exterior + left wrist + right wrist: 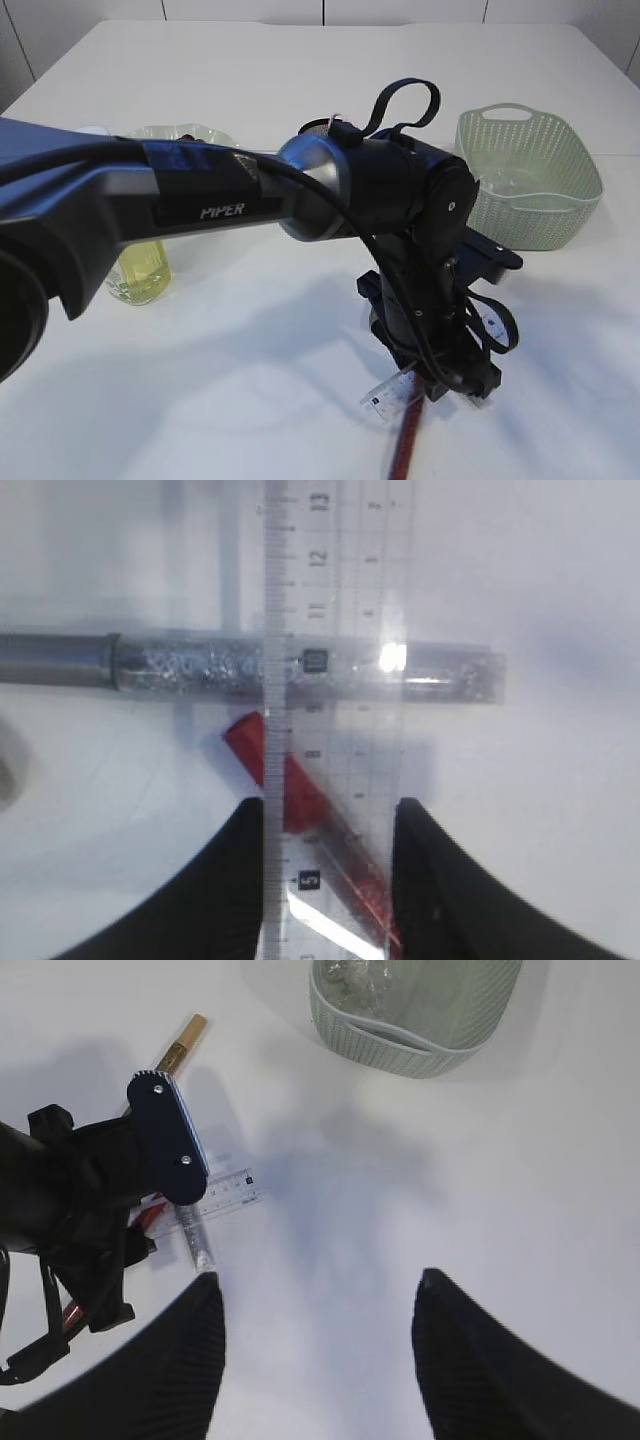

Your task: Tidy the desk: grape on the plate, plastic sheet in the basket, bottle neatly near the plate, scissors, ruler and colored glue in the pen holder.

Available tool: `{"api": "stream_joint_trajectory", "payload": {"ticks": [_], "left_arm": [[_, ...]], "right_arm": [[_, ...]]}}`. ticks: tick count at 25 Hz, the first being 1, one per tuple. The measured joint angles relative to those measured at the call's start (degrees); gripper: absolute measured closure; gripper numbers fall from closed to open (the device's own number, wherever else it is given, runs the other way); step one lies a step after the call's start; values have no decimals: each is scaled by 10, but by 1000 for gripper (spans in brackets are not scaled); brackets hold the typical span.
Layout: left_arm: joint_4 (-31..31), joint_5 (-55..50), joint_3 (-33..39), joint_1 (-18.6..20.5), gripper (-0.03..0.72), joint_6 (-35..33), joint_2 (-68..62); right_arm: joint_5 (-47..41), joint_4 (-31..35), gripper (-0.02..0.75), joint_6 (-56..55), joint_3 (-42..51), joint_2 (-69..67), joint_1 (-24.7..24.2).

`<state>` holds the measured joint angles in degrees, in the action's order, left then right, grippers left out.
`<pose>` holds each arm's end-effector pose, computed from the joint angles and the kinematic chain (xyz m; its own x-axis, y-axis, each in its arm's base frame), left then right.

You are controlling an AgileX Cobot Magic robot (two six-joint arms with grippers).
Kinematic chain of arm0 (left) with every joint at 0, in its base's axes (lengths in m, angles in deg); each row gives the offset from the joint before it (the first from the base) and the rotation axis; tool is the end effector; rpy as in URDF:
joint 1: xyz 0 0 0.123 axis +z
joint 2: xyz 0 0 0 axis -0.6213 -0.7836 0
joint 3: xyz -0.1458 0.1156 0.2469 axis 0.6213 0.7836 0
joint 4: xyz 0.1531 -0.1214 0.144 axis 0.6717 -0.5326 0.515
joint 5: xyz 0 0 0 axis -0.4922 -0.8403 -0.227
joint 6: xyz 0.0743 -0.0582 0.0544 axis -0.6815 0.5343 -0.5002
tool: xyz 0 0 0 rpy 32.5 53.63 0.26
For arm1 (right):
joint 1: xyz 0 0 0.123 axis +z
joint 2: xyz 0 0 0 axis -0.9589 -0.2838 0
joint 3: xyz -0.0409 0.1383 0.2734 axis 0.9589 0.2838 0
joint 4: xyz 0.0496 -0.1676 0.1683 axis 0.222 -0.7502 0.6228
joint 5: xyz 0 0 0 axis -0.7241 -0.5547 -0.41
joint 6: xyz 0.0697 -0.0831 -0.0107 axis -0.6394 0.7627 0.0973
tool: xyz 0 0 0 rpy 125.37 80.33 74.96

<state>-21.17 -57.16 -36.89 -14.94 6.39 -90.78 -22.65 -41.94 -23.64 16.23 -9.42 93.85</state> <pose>0.2897 -0.4050 0.1255 -0.6319 0.7599 -0.1526 0.7747 0.6254 -0.0932 0.1833 0.0481 0.4006 -0.8171 -0.2301 -0.5285 -0.2033 0.9730 -0.1093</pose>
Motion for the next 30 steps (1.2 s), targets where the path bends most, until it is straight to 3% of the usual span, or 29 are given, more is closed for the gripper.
{"api": "stream_joint_trajectory", "payload": {"ticks": [30], "left_arm": [[1, -99, -63, 0, 403, 13, 0]], "right_arm": [[0, 0, 268, 0, 0, 0, 0]]}}
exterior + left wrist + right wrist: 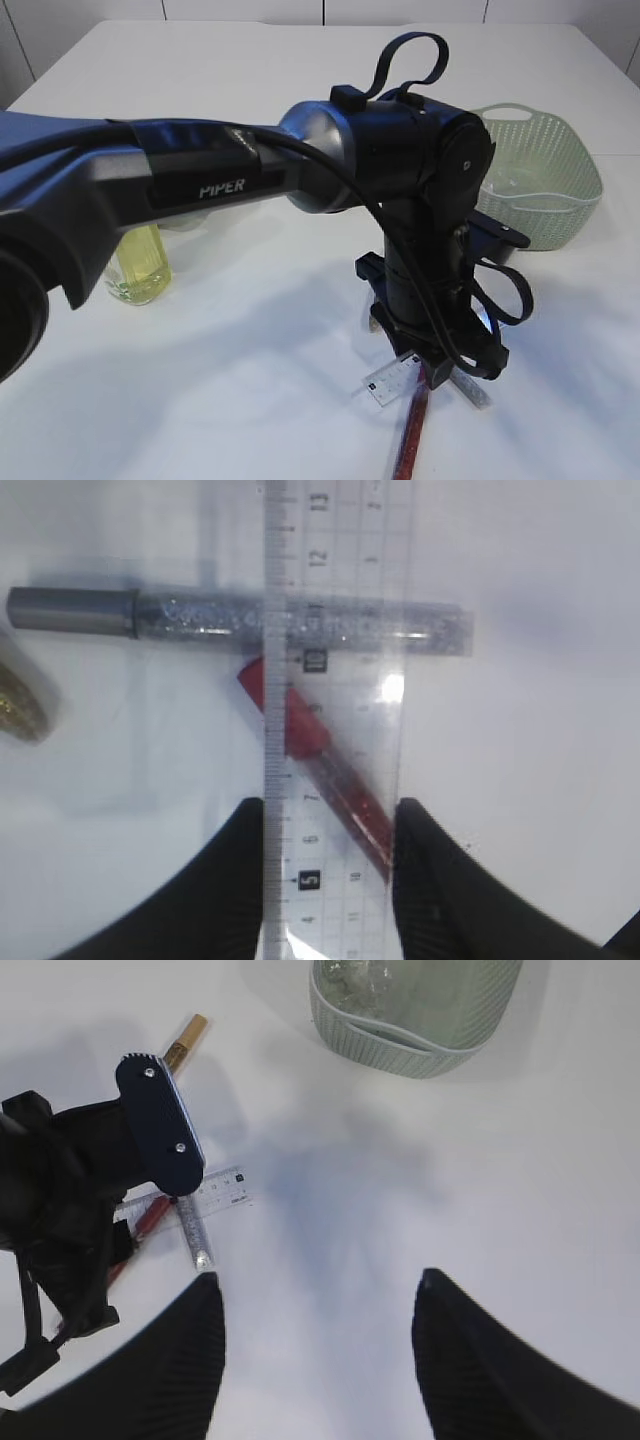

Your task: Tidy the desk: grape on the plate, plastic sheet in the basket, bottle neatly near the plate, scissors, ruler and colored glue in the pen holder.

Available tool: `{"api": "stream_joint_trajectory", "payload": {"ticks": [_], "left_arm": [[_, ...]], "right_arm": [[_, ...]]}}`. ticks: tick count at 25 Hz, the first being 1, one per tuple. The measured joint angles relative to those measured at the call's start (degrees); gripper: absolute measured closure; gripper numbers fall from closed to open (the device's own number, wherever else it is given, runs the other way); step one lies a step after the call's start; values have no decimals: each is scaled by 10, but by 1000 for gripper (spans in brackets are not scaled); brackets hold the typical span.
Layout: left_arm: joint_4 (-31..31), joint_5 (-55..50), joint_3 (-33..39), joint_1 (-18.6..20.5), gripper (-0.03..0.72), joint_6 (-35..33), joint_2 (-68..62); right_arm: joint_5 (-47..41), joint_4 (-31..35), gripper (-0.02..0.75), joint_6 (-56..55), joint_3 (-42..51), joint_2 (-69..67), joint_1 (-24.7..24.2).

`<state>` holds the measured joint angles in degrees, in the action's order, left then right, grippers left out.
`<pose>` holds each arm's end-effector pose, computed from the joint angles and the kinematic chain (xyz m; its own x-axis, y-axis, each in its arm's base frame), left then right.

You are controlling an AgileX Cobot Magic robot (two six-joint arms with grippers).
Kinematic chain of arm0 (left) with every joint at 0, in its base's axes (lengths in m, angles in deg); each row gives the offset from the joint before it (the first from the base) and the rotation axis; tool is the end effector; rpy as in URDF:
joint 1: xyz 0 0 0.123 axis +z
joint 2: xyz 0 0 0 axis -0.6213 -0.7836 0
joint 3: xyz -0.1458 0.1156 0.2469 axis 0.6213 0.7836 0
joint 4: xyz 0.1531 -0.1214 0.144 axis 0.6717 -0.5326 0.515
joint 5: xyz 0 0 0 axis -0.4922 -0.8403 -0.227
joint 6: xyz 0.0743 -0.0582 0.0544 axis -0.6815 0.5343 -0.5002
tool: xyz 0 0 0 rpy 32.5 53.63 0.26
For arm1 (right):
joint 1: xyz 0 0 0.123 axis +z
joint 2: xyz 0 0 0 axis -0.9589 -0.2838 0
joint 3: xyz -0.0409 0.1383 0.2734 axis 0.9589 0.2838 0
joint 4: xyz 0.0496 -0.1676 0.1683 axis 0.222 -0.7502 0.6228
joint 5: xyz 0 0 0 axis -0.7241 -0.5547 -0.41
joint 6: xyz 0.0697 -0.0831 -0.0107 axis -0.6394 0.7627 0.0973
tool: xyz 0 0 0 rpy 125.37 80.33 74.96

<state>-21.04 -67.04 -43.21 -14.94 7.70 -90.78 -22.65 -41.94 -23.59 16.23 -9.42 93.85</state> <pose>0.2891 -0.4053 0.1506 -0.6413 0.7620 -0.0895 0.7671 0.6342 -0.0969 0.1833 0.0481 0.4006 -0.8169 -0.2310 -0.5285 -0.2040 0.9728 -0.1098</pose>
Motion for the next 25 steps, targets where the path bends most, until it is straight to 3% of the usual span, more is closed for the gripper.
{"api": "stream_joint_trajectory", "payload": {"ticks": [11, 25], "left_arm": [[13, -5, -3, 8, 404, 16, 4], [14, -5, -3, 88, 407, 64, 41]], "right_arm": [[0, 0, 268, 0, 0, 0, 0], [0, 0, 268, 0, 0, 0, 0]]}}
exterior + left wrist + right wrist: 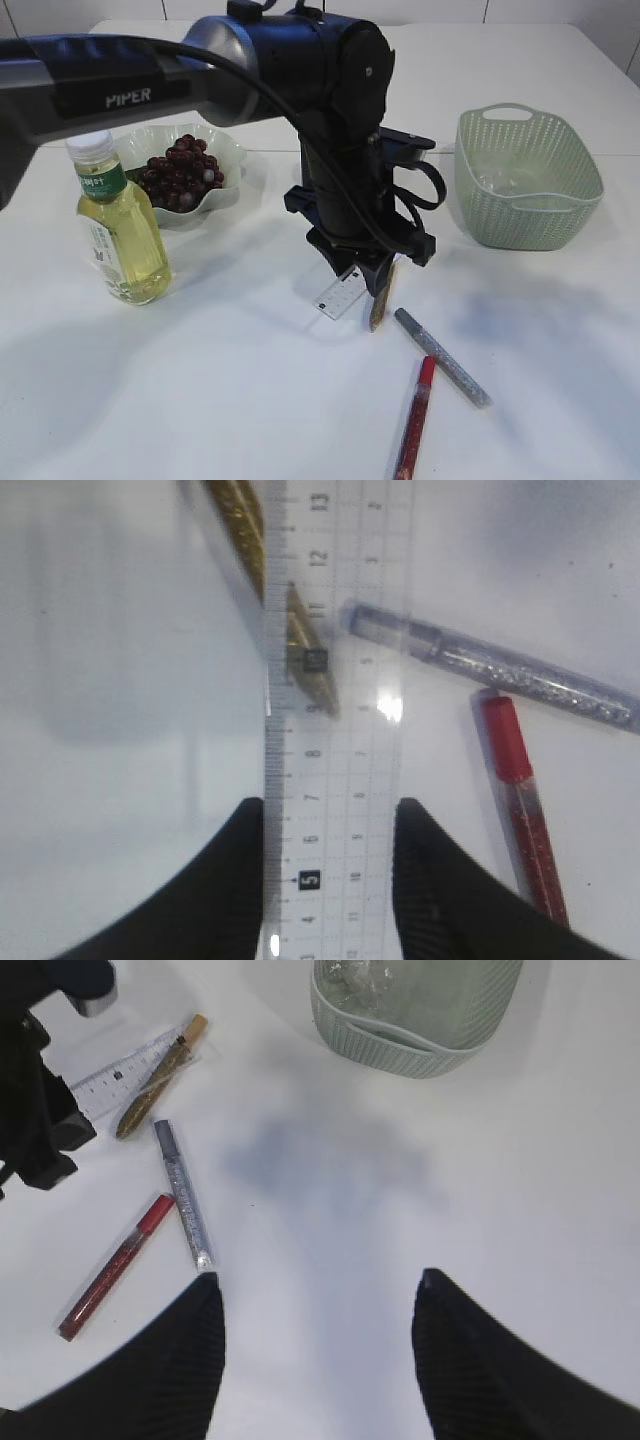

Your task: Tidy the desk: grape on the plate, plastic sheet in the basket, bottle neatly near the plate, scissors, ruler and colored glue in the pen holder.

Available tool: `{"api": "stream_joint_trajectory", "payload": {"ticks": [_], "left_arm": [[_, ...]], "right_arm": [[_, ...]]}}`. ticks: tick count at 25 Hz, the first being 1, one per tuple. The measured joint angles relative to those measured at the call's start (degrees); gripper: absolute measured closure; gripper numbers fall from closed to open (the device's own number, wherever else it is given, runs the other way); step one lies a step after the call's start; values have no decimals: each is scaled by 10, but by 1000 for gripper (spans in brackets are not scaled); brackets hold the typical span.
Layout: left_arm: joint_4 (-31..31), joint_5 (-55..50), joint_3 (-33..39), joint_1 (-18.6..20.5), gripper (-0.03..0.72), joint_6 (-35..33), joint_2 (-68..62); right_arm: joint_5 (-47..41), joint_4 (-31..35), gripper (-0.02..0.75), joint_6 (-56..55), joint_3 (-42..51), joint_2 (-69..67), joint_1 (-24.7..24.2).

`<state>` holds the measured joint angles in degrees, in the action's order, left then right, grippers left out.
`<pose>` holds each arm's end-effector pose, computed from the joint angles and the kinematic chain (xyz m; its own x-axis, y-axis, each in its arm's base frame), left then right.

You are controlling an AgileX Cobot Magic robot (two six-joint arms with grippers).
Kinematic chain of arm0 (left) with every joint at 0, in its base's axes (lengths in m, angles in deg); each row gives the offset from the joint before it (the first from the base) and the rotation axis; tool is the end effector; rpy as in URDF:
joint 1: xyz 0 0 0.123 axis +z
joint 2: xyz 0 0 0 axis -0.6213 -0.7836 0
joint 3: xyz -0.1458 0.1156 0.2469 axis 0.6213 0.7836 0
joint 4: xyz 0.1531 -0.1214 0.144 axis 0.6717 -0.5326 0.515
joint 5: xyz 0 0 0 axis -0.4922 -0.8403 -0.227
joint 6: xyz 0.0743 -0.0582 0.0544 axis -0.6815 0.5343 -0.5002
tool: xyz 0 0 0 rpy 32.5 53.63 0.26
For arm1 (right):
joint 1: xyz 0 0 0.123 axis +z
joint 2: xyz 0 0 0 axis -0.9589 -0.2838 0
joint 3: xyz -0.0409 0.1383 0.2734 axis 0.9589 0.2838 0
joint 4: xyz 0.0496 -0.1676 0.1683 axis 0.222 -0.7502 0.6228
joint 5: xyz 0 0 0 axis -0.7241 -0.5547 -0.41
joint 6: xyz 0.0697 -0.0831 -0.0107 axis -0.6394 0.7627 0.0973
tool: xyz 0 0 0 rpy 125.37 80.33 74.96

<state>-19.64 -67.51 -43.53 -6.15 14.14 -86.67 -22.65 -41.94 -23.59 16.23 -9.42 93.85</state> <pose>0.3469 -0.3522 0.1873 -0.8083 0.5694 -0.1496 0.5849 0.8057 -0.0940 0.1833 0.0481 0.4006 -0.8169 -0.2310 -0.5285 -0.2040 0.9728 -0.1098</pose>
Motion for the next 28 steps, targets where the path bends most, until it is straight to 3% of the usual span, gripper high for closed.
{"api": "stream_joint_trajectory", "payload": {"ticks": [11, 19, 28], "left_arm": [[9, 55, 0, 27, 407, 2, 37], [72, 153, 0, 29, 407, 22, 58], [87, 270, 0, 77, 407, 30, 59]], "right_arm": [[0, 0, 268, 0, 0, 0, 0], [0, -3, 268, 0, 0, 0, 0], [0, -26, 268, 1, 0, 0, 0]]}}
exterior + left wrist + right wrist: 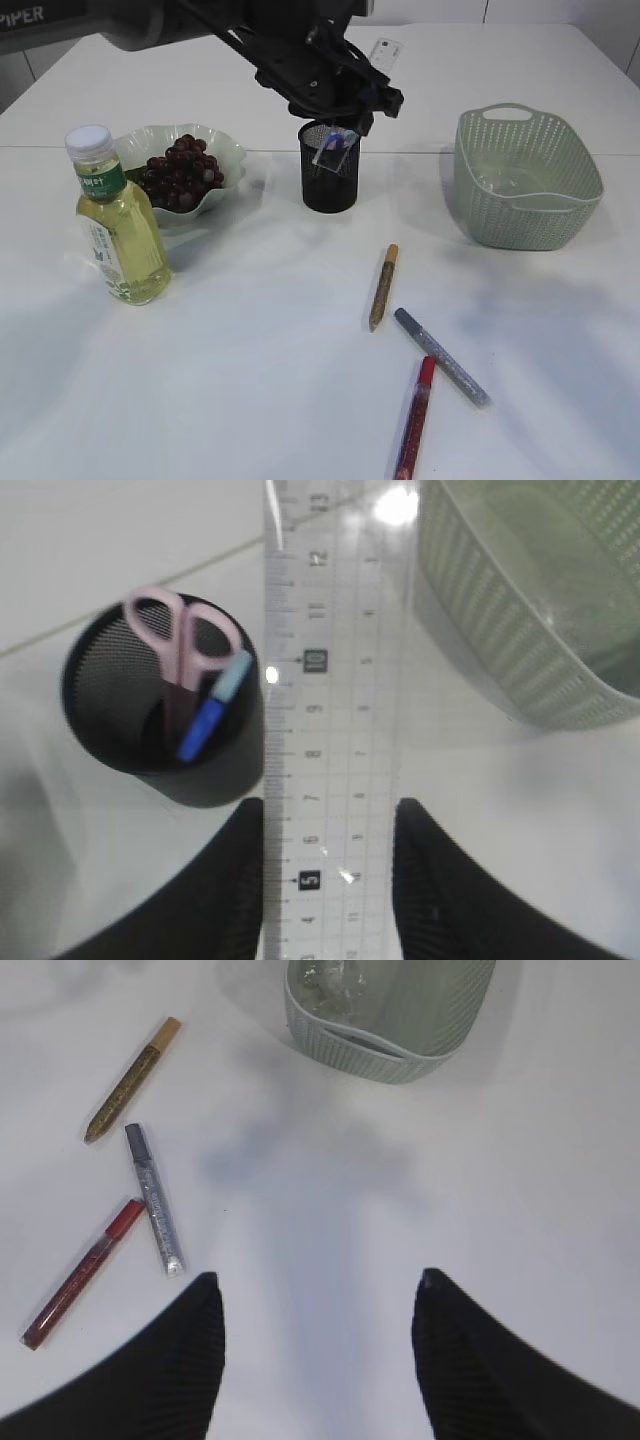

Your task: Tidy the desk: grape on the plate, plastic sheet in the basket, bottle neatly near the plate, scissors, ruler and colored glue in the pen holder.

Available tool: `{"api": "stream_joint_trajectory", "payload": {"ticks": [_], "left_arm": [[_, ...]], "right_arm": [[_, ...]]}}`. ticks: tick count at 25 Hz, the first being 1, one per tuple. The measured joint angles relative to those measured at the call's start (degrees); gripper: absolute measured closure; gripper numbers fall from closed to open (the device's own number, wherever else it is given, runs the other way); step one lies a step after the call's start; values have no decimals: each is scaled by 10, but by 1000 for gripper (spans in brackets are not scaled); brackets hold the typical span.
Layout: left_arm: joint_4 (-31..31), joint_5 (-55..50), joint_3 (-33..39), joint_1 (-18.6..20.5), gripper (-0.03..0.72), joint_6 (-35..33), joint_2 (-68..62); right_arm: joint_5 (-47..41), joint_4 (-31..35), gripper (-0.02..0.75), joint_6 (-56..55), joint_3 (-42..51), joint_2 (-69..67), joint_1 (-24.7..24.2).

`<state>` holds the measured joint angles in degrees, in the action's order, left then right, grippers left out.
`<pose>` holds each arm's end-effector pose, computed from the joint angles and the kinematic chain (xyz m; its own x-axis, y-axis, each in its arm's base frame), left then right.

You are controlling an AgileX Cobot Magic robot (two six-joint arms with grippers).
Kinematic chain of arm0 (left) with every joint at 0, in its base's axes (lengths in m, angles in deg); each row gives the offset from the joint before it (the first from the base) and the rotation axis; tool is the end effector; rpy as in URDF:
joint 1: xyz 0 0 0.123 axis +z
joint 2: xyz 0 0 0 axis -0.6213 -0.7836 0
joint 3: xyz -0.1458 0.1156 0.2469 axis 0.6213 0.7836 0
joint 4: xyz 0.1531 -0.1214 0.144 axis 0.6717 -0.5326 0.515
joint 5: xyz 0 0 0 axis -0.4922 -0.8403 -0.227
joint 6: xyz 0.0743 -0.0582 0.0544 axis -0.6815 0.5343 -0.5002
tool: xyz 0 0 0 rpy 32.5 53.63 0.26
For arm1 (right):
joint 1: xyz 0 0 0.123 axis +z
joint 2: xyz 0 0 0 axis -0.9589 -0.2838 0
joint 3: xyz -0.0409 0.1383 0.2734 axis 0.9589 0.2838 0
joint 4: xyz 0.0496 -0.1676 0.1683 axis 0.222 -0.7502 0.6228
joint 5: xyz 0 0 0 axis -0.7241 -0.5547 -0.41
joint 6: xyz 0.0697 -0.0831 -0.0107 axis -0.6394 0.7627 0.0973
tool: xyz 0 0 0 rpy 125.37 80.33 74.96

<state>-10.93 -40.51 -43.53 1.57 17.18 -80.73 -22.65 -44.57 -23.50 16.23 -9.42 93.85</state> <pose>0.4272 -0.3131 0.2625 -0.6607 0.3328 -0.6728 0.4894 0.8706 -0.0500 0.1847 0.0437 0.4015 -0.8108 -0.2464 -0.5309 -0.1933 0.9689 -0.1544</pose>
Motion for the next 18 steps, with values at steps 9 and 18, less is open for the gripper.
{"api": "stream_joint_trajectory", "payload": {"ticks": [9, 18], "left_arm": [[30, 123, 0, 35, 407, 1, 0], [64, 251, 0, 40, 407, 1, -10]], "right_arm": [[1, -25, 268, 0, 0, 0, 0], [1, -42, 268, 0, 0, 0, 0]]}}
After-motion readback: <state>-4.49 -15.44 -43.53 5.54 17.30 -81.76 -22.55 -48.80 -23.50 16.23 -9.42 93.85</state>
